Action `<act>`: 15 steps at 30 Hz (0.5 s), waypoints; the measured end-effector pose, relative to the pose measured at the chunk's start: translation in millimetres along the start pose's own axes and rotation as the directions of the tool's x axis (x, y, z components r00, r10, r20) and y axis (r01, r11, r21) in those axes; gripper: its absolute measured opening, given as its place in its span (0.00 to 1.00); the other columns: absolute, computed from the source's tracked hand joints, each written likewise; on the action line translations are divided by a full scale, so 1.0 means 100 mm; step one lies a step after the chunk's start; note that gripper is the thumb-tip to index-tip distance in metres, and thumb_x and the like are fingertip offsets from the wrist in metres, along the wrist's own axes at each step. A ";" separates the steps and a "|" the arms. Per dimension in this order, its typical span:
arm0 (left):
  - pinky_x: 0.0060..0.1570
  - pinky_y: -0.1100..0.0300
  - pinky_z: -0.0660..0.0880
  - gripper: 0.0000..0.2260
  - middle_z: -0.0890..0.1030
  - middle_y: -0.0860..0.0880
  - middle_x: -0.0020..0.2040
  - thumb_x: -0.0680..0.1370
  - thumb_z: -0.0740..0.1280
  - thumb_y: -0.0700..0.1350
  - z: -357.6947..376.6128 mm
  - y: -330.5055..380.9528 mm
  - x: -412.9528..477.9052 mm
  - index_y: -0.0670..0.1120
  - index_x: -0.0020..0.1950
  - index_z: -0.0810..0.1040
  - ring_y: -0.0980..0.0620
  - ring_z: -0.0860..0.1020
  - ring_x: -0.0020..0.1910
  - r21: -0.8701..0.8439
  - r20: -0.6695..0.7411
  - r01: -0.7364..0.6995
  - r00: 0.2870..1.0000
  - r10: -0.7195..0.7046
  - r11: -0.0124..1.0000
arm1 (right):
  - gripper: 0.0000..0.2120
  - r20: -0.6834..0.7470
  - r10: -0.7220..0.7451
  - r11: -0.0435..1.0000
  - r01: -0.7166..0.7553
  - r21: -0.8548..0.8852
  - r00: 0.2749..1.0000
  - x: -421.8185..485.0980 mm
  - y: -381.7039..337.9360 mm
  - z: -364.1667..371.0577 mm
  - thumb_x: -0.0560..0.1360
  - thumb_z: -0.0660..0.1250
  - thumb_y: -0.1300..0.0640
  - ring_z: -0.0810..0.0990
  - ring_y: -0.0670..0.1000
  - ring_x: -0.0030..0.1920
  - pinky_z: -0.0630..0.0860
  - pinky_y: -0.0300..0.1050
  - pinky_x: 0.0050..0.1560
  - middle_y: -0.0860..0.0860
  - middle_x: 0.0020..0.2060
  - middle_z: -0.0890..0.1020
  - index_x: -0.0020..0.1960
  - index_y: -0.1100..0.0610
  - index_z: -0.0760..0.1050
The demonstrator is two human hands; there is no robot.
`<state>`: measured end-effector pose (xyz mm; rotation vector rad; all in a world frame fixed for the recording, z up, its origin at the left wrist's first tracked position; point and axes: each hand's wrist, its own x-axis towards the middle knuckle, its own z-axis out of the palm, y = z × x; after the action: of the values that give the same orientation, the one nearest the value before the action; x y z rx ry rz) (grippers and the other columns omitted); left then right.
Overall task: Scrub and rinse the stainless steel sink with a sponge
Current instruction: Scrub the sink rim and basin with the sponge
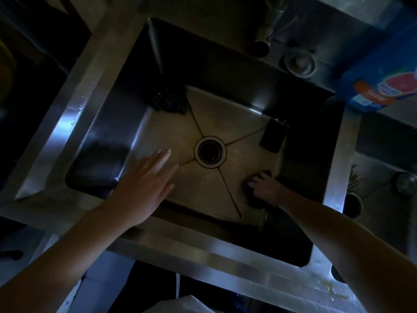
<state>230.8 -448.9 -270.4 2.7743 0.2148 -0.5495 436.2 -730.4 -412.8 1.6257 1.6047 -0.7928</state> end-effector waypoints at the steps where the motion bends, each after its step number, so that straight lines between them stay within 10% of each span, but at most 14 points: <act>1: 0.68 0.54 0.49 0.23 0.54 0.46 0.77 0.78 0.54 0.53 0.00 0.01 0.00 0.49 0.73 0.63 0.48 0.52 0.76 -0.004 -0.001 -0.005 1.000 0.005 1.000 | 0.13 -0.006 0.053 0.997 -0.053 0.063 0.999 -0.02 -0.02 -0.02 0.77 0.61 0.57 0.65 0.57 0.68 0.59 0.54 0.68 0.53 0.69 0.67 0.60 0.55 0.76; 3: 0.68 0.54 0.49 0.23 0.55 0.46 0.77 0.78 0.54 0.53 -0.02 0.04 0.00 0.49 0.73 0.64 0.48 0.53 0.75 -0.011 -0.021 -0.007 1.000 0.006 1.000 | 0.13 -0.023 0.237 0.917 -0.216 0.335 0.971 -0.08 -0.11 -0.03 0.76 0.62 0.56 0.67 0.57 0.65 0.63 0.52 0.65 0.53 0.66 0.68 0.59 0.54 0.76; 7: 0.71 0.54 0.47 0.23 0.50 0.49 0.78 0.79 0.52 0.54 -0.01 0.05 0.02 0.52 0.74 0.59 0.51 0.49 0.76 -0.042 -0.017 -0.007 1.000 0.006 0.999 | 0.20 0.154 0.688 0.362 -0.520 0.774 0.709 -0.15 -0.34 0.00 0.73 0.64 0.61 0.72 0.62 0.62 0.74 0.53 0.59 0.58 0.67 0.66 0.64 0.57 0.68; 12: 0.69 0.56 0.49 0.22 0.54 0.48 0.77 0.80 0.55 0.53 0.00 0.02 0.00 0.50 0.73 0.62 0.50 0.54 0.75 -0.040 -0.032 -0.007 0.999 0.006 0.999 | 0.37 0.594 0.640 -0.377 -0.474 0.796 0.488 0.02 -0.57 -0.11 0.73 0.70 0.55 0.67 0.69 0.65 0.70 0.57 0.62 0.65 0.71 0.56 0.74 0.58 0.53; 15: 0.71 0.52 0.55 0.22 0.57 0.46 0.77 0.79 0.56 0.53 0.02 0.00 -0.02 0.48 0.73 0.65 0.48 0.57 0.75 -0.030 -0.029 -0.004 1.000 0.003 1.000 | 0.35 0.629 0.636 -0.486 -0.401 0.776 0.448 0.18 -0.59 -0.15 0.73 0.69 0.53 0.68 0.69 0.64 0.70 0.57 0.64 0.64 0.72 0.54 0.74 0.57 0.55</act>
<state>228.3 -449.4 -271.5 2.7541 0.2232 -0.5013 376.8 -709.3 -423.5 3.1545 -0.6856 -1.1958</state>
